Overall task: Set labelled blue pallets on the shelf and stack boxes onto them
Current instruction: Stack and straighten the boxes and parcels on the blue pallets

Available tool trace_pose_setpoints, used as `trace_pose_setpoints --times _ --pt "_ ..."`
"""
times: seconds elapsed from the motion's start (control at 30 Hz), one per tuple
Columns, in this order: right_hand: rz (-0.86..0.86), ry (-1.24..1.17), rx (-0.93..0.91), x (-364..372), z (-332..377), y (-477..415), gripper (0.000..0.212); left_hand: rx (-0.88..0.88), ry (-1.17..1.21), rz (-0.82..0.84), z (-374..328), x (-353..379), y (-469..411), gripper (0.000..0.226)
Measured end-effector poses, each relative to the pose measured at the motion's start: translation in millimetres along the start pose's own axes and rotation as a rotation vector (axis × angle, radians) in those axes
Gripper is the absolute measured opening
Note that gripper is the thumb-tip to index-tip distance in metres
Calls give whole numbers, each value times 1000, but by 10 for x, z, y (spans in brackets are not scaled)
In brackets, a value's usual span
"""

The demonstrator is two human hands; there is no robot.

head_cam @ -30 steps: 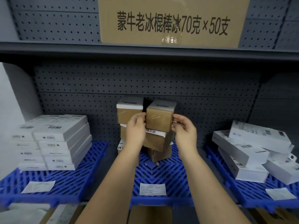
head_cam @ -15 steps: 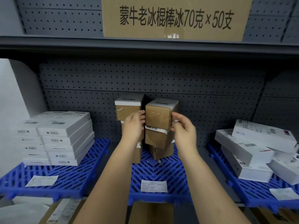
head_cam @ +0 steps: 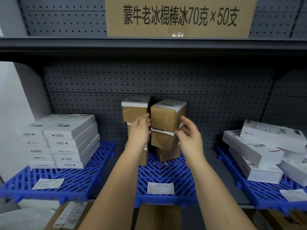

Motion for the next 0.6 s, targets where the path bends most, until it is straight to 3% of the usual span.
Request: trace_pose_setpoints --times 0.3,0.6 --pt "-69 69 41 86 -373 45 58 -19 93 -94 374 -137 251 35" --pt "-85 -24 77 -79 -430 -28 36 -22 44 -49 485 37 281 26"
Point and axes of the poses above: each hand's wrist, its own y-axis away from the middle knuckle, its own x-axis out of the palm, z = x × y, the point moved 10 cm from there along -y, towards the middle knuckle, and after that the axes turned 2 degrees about -z, right-handed, at the moved point
